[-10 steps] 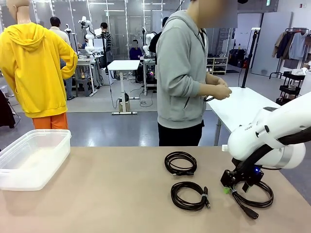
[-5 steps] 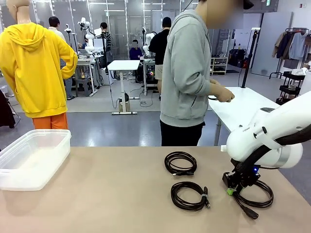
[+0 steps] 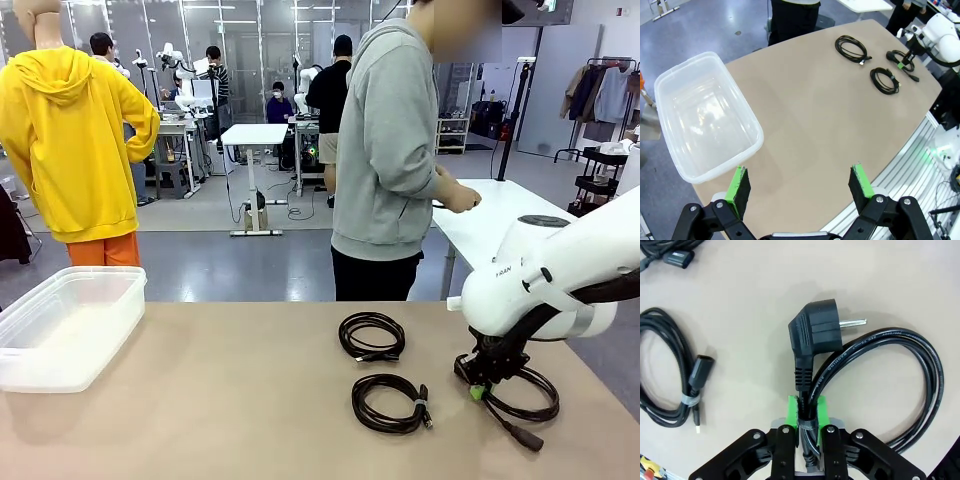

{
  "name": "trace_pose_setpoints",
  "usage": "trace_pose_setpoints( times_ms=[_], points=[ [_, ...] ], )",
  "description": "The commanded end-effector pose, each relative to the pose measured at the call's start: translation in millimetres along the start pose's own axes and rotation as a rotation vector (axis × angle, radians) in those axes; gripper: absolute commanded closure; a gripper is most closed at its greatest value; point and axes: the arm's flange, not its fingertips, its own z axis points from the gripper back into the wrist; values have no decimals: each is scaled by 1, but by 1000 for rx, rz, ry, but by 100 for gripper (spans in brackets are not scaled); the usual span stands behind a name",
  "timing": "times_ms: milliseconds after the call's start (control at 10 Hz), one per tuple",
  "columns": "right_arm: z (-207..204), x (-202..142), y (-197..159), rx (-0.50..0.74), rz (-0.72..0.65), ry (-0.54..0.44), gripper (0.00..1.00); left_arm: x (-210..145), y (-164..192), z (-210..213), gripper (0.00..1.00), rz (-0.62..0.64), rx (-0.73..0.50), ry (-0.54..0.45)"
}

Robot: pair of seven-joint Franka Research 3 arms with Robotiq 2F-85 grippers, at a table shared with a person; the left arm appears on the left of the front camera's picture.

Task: Organize and store the cables.
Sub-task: Place the Power Cable into the Organizing box.

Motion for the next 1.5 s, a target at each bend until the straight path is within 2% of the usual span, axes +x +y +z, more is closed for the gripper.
trace_pose_setpoints(
  times_ms=[0, 100, 300, 500, 600, 800, 900, 1000, 1200, 1400],
  points=[
    [49, 11, 10, -33, -84, 25, 100, 0, 0, 0, 0, -9, -6, 0],
    [83, 12, 15, -112, -210, 34, 97, 0, 0, 0, 0, -9, -6, 0],
    [134, 18, 45, -99, -178, 29, 97, 0, 0, 0, 0, -9, -6, 0],
    [151, 29, 84, -71, -200, -12, 97, 0, 0, 0, 0, -9, -6, 0],
    [152, 37, 116, -68, -220, -24, 97, 0, 0, 0, 0, -9, -6, 0],
    [142, 54, 202, -44, -205, -92, 97, 0, 0, 0, 0, -9, -6, 0],
    [127, 60, 243, -14, -239, -58, 97, 0, 0, 0, 0, -9, -6, 0],
    [117, 65, 284, -22, -215, -60, 97, 0, 0, 0, 0, -9, -6, 0],
    [107, 72, 348, 11, -60, -69, 97, 0, 0, 0, 0, -9, -6, 0],
    [70, 78, 403, 23, -24, 20, 97, 0, 0, 0, 0, -9, -6, 0]
  ],
)
